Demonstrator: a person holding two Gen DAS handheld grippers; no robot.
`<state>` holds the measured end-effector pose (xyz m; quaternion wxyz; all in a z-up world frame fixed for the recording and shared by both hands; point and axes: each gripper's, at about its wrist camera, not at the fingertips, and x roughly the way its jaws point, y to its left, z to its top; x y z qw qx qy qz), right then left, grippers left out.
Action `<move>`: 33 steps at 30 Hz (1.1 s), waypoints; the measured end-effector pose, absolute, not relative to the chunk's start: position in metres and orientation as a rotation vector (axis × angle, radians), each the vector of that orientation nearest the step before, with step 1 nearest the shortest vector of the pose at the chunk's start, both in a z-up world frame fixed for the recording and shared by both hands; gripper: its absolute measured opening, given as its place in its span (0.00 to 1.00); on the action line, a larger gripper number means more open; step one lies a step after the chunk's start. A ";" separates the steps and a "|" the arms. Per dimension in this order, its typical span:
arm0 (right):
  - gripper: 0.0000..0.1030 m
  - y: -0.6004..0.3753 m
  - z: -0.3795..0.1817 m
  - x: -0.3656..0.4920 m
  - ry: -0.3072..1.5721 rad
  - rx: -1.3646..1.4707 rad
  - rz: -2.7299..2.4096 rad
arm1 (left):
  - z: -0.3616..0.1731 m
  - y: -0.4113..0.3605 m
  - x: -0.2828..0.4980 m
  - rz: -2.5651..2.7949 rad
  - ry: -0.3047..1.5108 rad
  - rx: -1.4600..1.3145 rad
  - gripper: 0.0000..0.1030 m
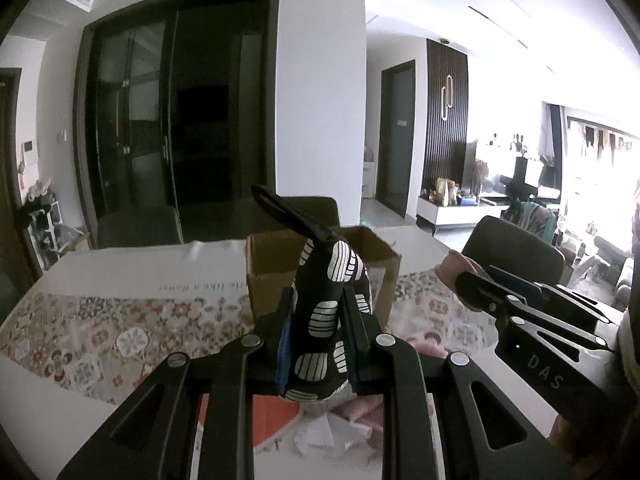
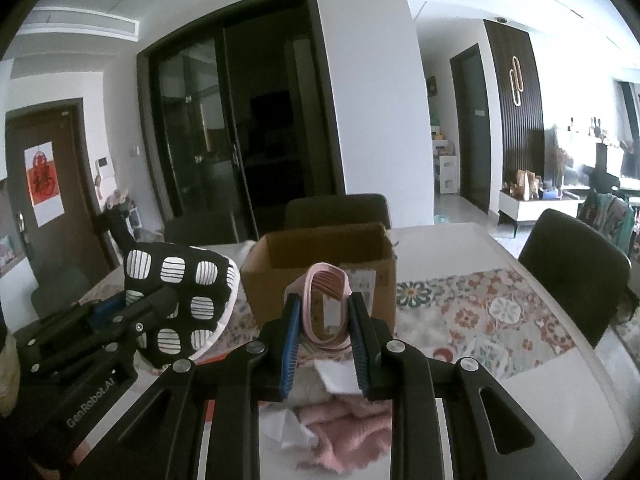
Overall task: Organize soft objects
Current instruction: 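Carry the oven mitt and pink ring over the cardboard box with both tools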
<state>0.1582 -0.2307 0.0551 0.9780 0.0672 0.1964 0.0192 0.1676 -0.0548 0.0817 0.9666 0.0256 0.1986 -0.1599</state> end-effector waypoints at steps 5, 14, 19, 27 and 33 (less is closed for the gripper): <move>0.25 -0.237 0.062 0.179 0.385 0.148 0.039 | 0.093 -0.059 0.189 -0.326 0.388 0.043 0.22; 0.25 -0.241 0.075 0.228 0.371 0.134 0.054 | 0.101 -0.069 0.239 -0.319 0.386 0.048 0.22; 0.25 -0.243 0.076 0.265 0.389 0.124 0.068 | 0.102 -0.076 0.271 -0.309 0.394 0.061 0.22; 0.25 -0.247 0.073 0.323 0.443 0.111 0.084 | 0.100 -0.090 0.320 -0.305 0.421 0.074 0.22; 0.25 -0.254 0.062 0.360 0.500 0.104 0.100 | 0.089 -0.100 0.359 -0.316 0.470 0.081 0.22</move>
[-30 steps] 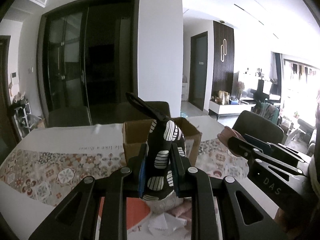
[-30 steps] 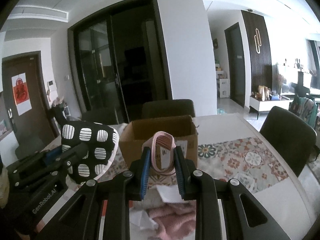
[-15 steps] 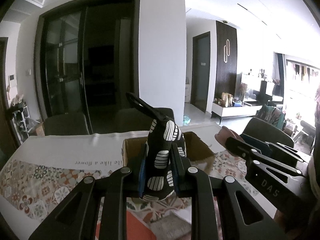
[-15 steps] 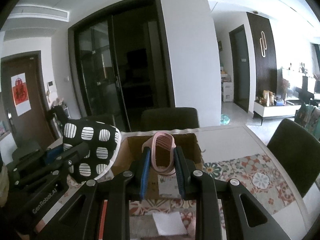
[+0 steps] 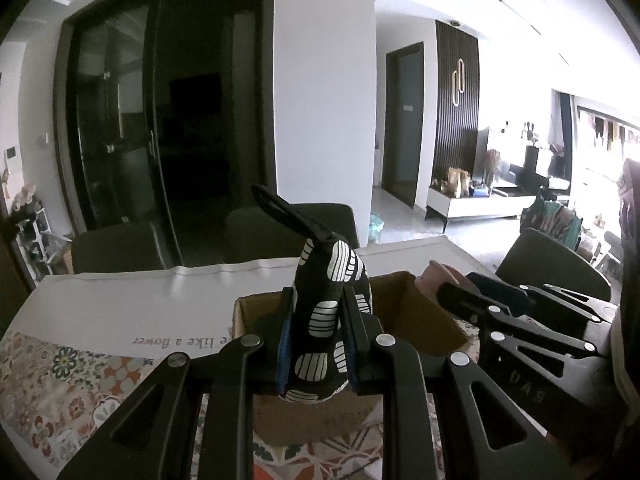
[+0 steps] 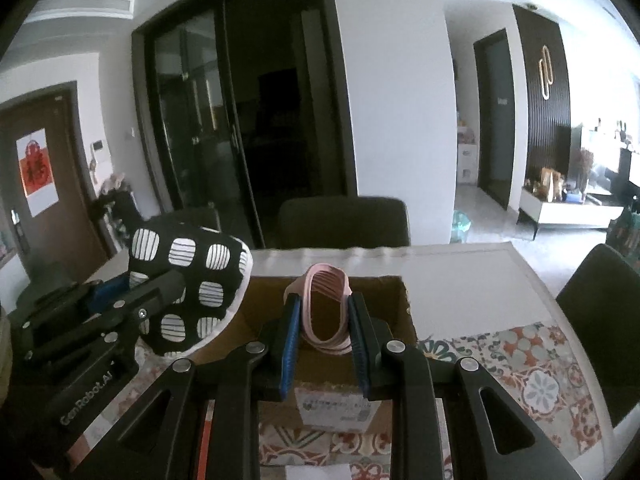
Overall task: Organize soft objects
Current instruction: 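Carry the oven mitt and pink ring over the cardboard box with both tools, then open both tools to drop the mitt and ring into the box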
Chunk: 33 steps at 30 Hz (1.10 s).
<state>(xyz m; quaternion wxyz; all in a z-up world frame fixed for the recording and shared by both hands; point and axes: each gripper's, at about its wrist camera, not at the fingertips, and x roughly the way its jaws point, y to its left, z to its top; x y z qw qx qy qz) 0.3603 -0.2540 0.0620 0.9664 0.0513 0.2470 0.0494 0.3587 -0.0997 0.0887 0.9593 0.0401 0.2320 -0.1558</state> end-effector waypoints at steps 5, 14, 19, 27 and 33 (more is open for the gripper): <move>0.25 -0.254 0.050 0.389 0.559 0.083 0.117 | 0.074 -0.111 0.390 -0.328 0.524 0.109 0.22; 0.26 -0.257 0.022 0.436 0.679 0.084 0.143 | 0.047 -0.122 0.432 -0.348 0.611 0.123 0.27; 0.40 -0.259 0.012 0.446 0.723 0.076 0.146 | 0.041 -0.121 0.434 -0.311 0.612 0.123 0.43; 0.66 -0.262 0.020 0.442 0.714 0.063 0.085 | 0.050 -0.106 0.426 -0.226 0.598 0.115 0.55; 0.74 -0.267 0.031 0.424 0.690 0.080 0.022 | 0.064 -0.095 0.399 -0.156 0.583 0.087 0.59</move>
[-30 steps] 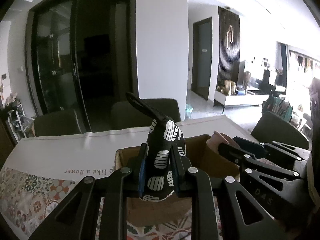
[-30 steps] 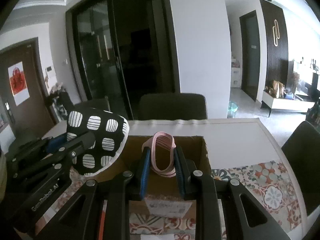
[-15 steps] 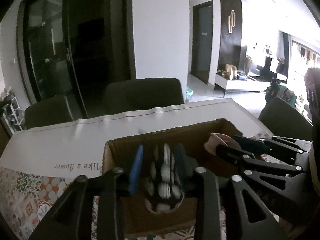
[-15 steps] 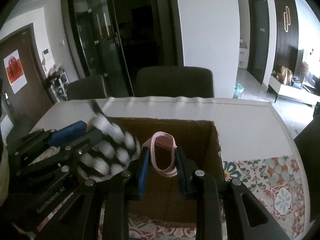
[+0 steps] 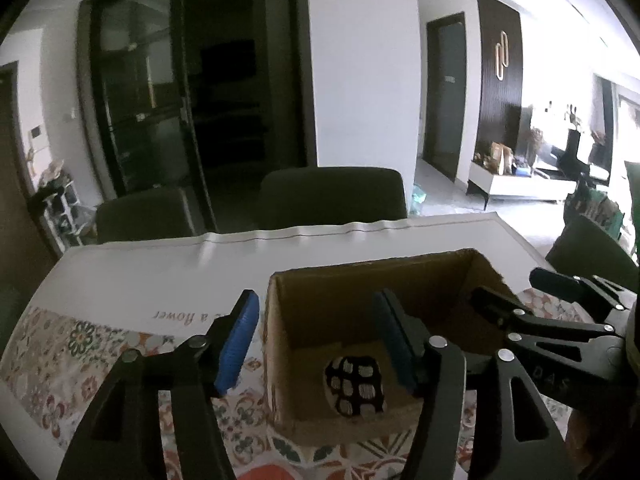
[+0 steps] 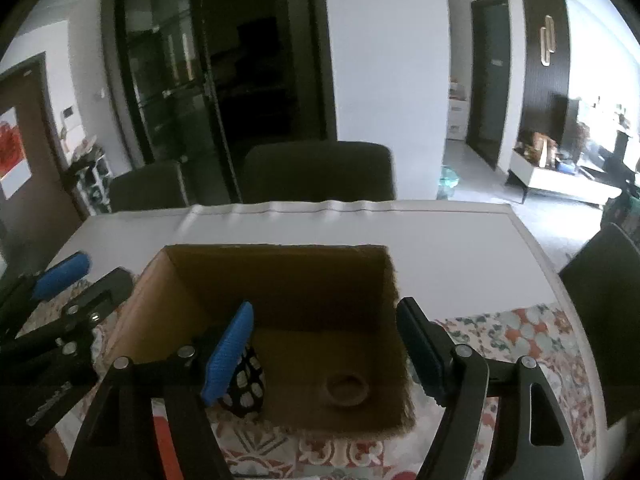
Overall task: Organize soft objects
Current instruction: 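Open both tools to drop the mitt and ring into the box, then move both tools back toward the remaining soft items on the table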
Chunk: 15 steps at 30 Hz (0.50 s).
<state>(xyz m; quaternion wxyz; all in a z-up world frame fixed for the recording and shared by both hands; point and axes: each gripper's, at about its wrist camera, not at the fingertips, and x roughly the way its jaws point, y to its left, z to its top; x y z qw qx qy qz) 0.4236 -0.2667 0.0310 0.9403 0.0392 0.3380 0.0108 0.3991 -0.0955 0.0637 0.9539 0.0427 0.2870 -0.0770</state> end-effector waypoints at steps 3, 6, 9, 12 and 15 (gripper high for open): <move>0.79 -0.268 0.037 0.410 0.692 0.079 -0.006 | 0.068 -0.093 0.382 -0.154 0.576 0.074 0.62; 0.79 -0.265 0.043 0.394 0.684 0.040 -0.056 | 0.071 -0.091 0.367 -0.155 0.574 0.060 0.62; 0.80 -0.266 0.048 0.378 0.666 0.040 -0.068 | 0.075 -0.091 0.350 -0.162 0.570 0.055 0.62; 0.80 -0.267 0.055 0.356 0.620 0.039 -0.048 | 0.079 -0.091 0.333 -0.167 0.559 0.052 0.62; 0.80 -0.262 0.059 0.337 0.564 0.000 -0.041 | 0.082 -0.093 0.315 -0.173 0.547 0.061 0.63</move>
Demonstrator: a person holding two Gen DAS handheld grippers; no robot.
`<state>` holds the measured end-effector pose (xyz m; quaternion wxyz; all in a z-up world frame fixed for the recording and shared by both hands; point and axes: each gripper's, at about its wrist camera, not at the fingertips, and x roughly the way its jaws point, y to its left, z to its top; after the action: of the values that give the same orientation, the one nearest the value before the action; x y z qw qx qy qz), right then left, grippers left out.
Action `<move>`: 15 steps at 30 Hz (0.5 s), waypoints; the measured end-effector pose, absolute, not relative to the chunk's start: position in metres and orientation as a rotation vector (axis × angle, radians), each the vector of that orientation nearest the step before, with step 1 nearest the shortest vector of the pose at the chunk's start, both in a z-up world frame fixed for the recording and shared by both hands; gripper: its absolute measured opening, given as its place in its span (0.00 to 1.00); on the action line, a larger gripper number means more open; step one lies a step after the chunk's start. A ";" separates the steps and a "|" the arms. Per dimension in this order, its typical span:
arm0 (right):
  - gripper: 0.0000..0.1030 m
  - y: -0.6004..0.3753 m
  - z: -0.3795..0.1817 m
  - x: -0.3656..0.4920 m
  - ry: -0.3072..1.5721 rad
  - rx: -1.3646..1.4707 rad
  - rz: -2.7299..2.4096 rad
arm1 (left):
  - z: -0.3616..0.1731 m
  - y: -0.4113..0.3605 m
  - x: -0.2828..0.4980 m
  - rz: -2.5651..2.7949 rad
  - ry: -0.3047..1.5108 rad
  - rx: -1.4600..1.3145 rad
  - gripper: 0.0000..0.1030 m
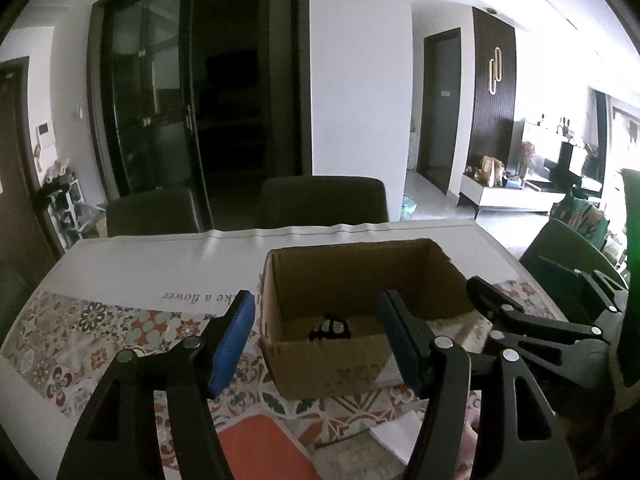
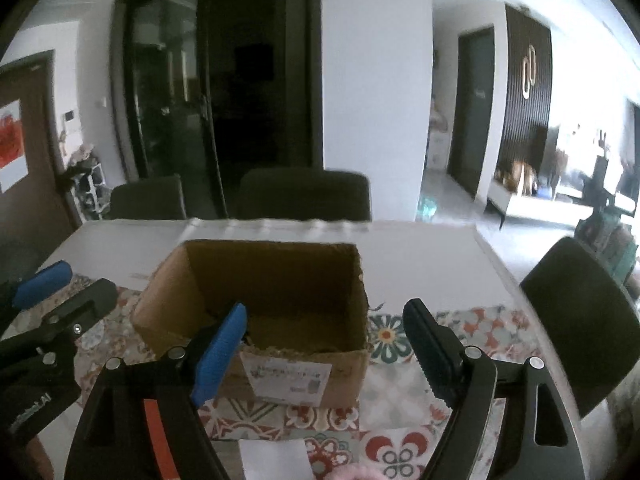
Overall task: Organize soft objects
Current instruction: 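Move both tools back toward the remaining soft items on the table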
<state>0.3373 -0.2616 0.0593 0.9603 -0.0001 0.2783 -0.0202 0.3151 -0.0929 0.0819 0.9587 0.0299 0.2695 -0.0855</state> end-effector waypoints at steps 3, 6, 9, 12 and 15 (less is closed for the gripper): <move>0.79 -0.257 0.063 0.320 0.537 -0.031 -0.098 | 0.087 -0.090 0.302 -0.164 0.541 0.045 0.63; 0.79 -0.259 0.067 0.305 0.533 -0.012 -0.124 | 0.089 -0.088 0.287 -0.158 0.538 0.041 0.63; 0.79 -0.261 0.070 0.288 0.532 0.006 -0.149 | 0.090 -0.086 0.270 -0.150 0.534 0.037 0.63; 0.79 -0.260 0.072 0.270 0.542 0.016 -0.120 | 0.091 -0.085 0.253 -0.158 0.536 0.030 0.63; 0.79 -0.259 0.073 0.251 0.531 0.035 -0.085 | 0.089 -0.082 0.234 -0.169 0.538 0.015 0.63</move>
<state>0.2509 -0.2591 0.0727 0.9639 0.0174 0.2622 -0.0420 0.2343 -0.0819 0.0894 0.9605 0.0076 0.2653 -0.0836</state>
